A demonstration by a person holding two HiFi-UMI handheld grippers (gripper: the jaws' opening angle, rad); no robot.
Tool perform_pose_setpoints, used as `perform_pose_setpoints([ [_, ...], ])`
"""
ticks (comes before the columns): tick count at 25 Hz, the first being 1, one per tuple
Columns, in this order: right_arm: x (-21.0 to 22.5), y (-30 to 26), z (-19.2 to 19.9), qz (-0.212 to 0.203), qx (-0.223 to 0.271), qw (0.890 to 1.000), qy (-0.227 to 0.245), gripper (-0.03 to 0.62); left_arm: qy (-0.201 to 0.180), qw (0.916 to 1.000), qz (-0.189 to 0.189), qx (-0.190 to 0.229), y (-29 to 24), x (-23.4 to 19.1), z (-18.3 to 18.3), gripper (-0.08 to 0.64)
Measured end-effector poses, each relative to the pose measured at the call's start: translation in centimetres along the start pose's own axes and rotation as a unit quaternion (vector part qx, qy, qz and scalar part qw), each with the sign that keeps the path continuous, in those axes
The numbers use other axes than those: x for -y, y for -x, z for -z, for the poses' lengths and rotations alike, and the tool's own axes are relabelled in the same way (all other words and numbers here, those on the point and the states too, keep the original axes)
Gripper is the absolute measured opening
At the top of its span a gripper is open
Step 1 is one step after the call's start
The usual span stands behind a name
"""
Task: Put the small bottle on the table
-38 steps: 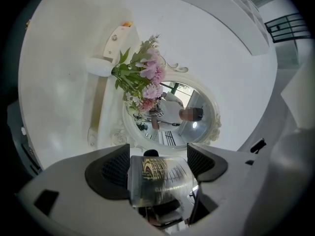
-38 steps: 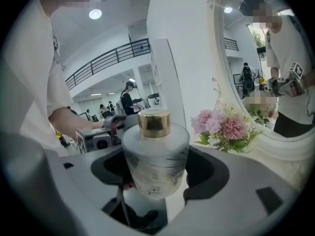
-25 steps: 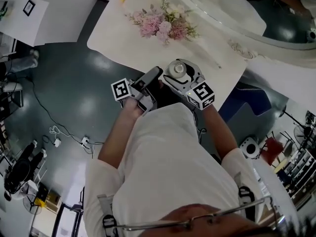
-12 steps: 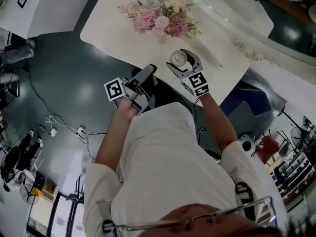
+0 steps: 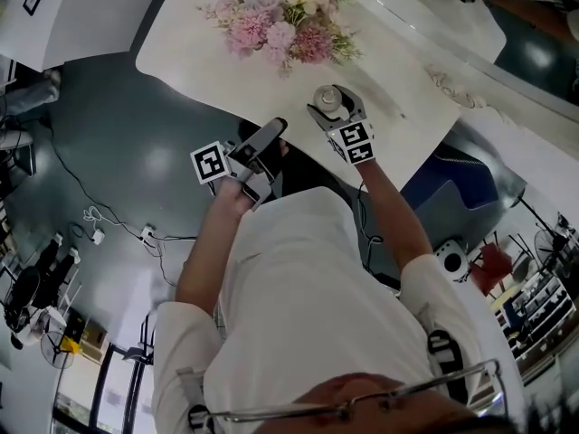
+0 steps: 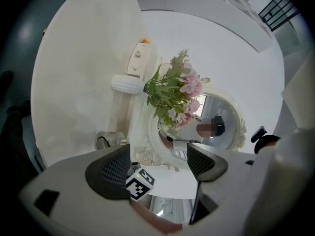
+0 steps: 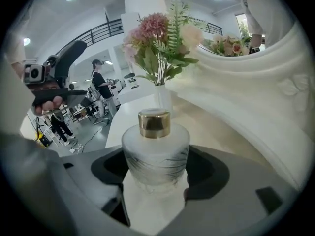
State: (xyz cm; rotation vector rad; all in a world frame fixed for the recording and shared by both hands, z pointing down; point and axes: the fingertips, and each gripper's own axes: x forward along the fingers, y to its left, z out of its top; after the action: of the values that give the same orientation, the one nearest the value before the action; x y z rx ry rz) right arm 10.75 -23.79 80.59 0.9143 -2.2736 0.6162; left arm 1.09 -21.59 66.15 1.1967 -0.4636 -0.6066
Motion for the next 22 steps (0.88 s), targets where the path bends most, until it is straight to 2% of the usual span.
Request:
perform_pose_setpoints([
  [11,2.1,-1.7,2.3,0.023,-0.001,1.000,-0.013,0.344,0.002,1.0000,0.001,0.003,-0.7,-0.7,0.5,0.353],
  [22,2.6,-2.1,3.1,0.040,-0.005,0.999,-0.013,0.344,-0.008,1.0000,-0.003,0.001,-0.9,-0.4,0.5,0.353],
])
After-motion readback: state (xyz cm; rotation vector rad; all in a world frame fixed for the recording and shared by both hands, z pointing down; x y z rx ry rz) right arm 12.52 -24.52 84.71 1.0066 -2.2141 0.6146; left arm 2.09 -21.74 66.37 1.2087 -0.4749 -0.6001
